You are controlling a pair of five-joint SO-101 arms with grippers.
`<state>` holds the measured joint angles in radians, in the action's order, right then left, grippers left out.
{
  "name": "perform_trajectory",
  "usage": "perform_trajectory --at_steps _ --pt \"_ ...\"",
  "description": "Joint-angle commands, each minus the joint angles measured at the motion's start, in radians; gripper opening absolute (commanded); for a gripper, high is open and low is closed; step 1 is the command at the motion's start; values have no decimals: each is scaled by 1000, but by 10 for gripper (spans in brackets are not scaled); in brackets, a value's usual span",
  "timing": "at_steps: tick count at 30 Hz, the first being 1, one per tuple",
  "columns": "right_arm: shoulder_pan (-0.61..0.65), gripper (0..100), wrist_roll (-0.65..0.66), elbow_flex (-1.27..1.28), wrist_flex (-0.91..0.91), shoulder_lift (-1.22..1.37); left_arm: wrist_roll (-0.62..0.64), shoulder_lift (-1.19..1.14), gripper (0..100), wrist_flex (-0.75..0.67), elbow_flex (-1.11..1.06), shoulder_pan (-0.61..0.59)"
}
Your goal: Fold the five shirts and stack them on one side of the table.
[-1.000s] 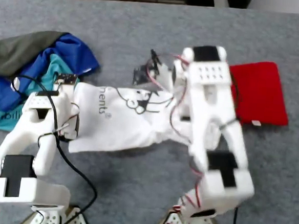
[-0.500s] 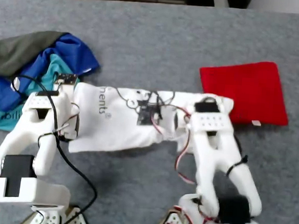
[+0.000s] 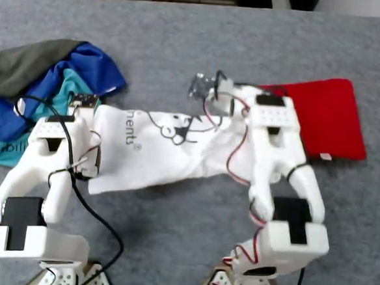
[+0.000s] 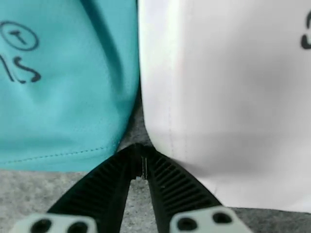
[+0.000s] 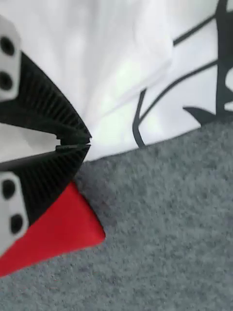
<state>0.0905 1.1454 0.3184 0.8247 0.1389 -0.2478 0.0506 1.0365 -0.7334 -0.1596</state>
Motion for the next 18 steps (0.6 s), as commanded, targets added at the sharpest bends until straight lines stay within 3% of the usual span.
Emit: perform_trajectory --at_steps 1,5,13,18 --pt "-7 12 -9 -119 -25 68 8 -2 19 -11 20 -8" --pt "-13 9 -9 -171 38 101 9 -2 19 -11 20 -8" --pt "-7 9 -9 -269 506 -171 9 -2 19 -11 20 -8" --pt "24 9 9 -136 631 -326 9 -2 19 -11 20 -8"
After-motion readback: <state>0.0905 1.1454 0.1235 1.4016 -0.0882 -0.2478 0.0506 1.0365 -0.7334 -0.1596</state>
